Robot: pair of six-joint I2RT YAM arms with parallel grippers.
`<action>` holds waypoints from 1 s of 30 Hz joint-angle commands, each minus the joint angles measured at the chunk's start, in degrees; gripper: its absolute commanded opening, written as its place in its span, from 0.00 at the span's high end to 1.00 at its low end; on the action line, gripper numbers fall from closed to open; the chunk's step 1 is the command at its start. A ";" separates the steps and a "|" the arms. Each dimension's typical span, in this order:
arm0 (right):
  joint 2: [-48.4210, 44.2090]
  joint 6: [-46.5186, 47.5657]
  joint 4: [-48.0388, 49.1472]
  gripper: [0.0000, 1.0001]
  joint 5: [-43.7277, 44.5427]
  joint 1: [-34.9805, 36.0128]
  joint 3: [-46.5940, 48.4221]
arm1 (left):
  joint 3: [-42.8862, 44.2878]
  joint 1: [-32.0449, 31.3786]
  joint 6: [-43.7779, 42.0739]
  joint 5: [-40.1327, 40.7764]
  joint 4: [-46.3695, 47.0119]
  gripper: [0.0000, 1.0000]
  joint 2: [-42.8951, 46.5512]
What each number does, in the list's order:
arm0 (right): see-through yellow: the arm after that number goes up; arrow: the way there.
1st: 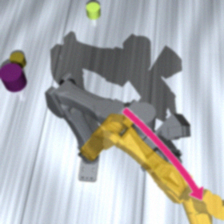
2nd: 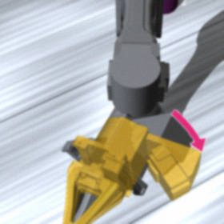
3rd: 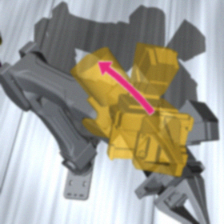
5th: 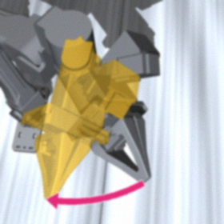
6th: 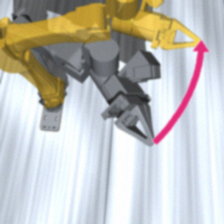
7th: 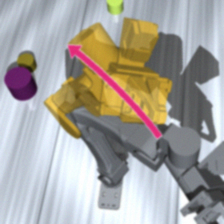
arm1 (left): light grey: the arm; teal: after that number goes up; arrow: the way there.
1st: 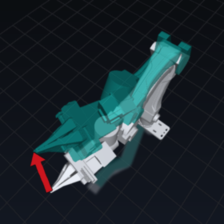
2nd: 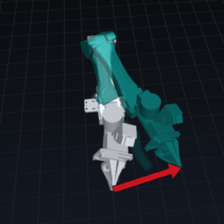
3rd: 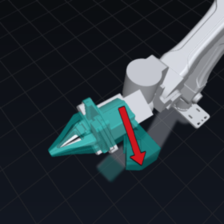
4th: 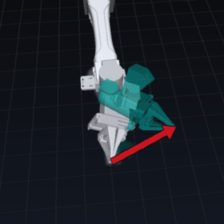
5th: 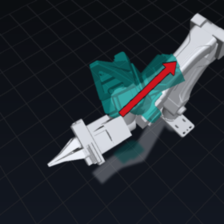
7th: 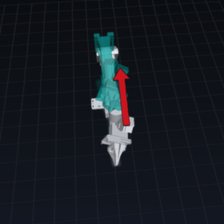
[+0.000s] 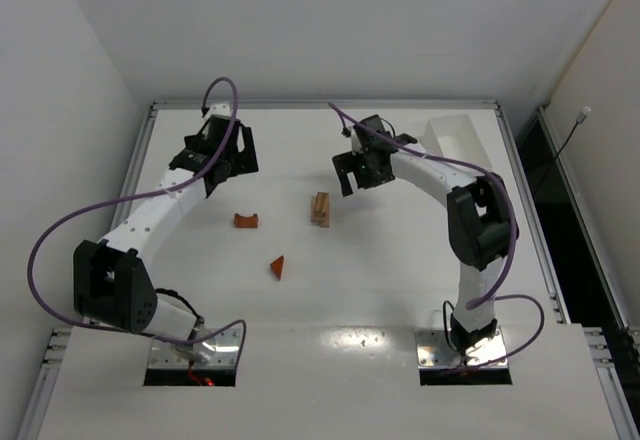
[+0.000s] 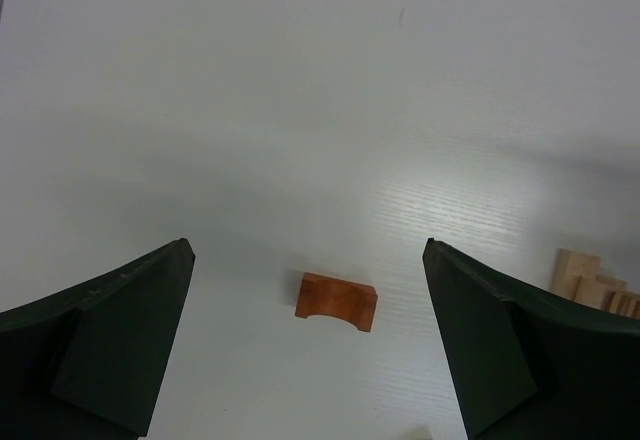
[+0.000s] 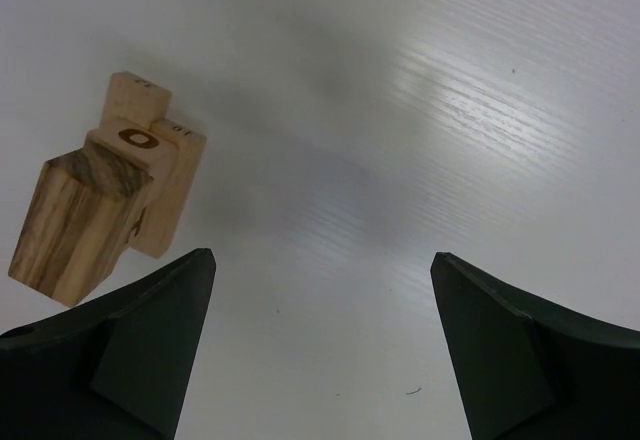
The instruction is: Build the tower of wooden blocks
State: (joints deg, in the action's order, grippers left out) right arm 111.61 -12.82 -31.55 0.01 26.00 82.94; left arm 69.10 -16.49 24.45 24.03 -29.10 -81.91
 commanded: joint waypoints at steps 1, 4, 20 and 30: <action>0.89 -1.77 1.23 0.12 -3.34 1.07 2.23 | 0.86 0.49 0.16 -0.74 1.24 0.00 0.52; 1.41 -1.77 1.23 0.12 -3.35 1.69 2.23 | 0.86 0.49 0.16 -0.74 1.24 0.00 0.00; 3.79 -1.77 1.23 0.12 -2.30 3.88 4.52 | 0.33 0.49 1.22 -2.32 1.77 0.00 -0.01; 4.84 -1.77 1.23 0.12 -2.30 3.88 5.57 | 0.33 0.49 1.22 -2.85 1.77 0.00 -0.01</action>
State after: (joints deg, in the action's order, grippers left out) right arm 115.44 -13.56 -31.57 -2.15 29.52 85.86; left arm 69.10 -16.49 24.71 21.78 -29.04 -82.04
